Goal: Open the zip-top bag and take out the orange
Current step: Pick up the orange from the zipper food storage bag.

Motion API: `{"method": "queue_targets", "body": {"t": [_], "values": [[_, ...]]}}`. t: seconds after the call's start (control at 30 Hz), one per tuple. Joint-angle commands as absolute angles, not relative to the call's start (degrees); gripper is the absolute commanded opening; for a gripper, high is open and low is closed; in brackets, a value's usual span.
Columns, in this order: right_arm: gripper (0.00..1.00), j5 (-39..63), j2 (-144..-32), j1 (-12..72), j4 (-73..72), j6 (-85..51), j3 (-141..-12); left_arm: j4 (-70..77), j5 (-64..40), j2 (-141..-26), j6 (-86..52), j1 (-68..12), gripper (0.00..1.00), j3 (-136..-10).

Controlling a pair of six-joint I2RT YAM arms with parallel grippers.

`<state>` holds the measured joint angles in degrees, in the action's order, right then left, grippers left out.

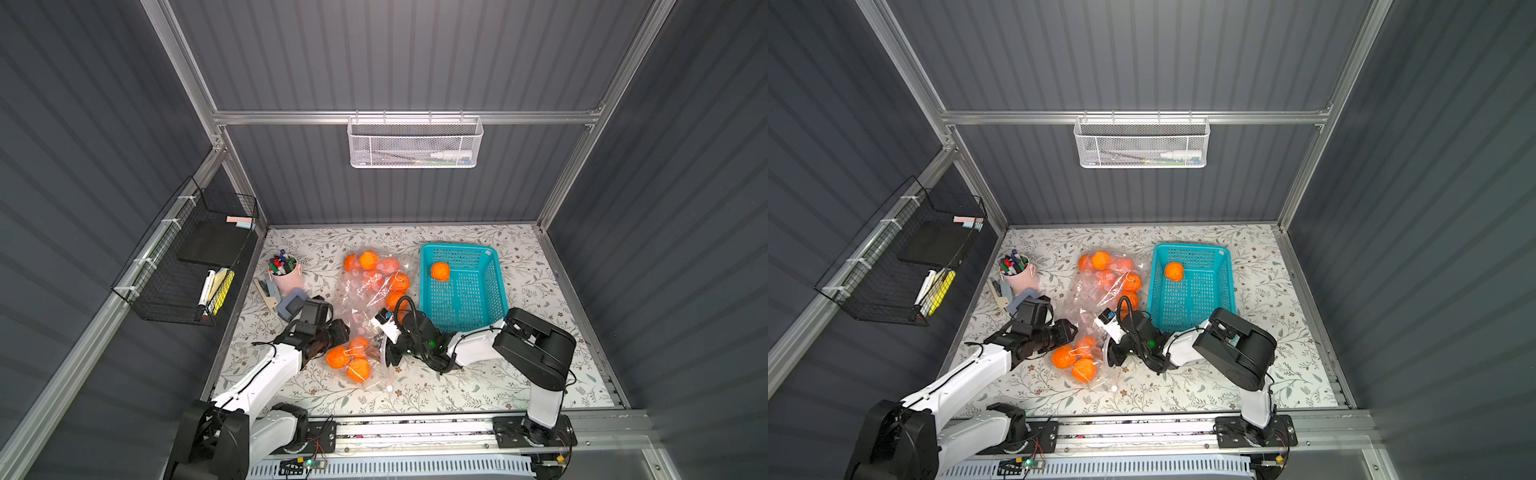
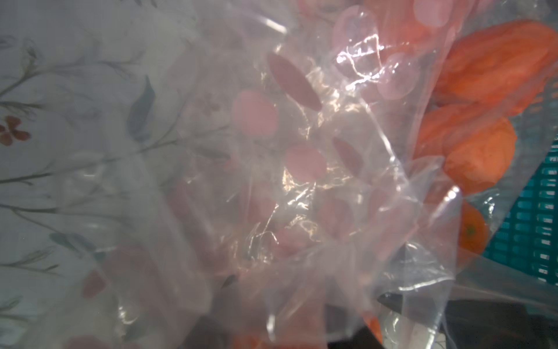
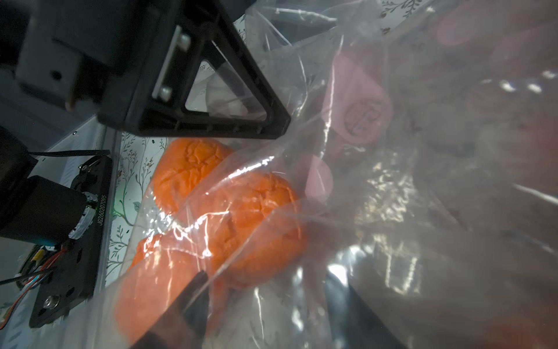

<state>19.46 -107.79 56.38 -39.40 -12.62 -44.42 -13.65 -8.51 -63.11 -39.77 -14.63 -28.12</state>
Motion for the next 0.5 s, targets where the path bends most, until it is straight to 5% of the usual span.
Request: {"method": "queue_targets", "body": {"t": [0.0,0.23,0.47], "values": [[0.63,19.32,-107.12,55.98,-39.99,-12.57,-43.88,-10.56,-7.68,-62.62,-41.94,-15.08,0.36,-25.74],[0.66,20.65,-108.41,55.94,-37.75,-11.48,-45.05,-4.26,-8.22,-64.88,-42.79,-15.12,0.00,-20.99],[0.72,25.32,-111.52,55.99,-36.22,-11.03,-48.58,-1.87,-8.00,-64.43,-42.88,-15.06,0.00,-18.33]]}}
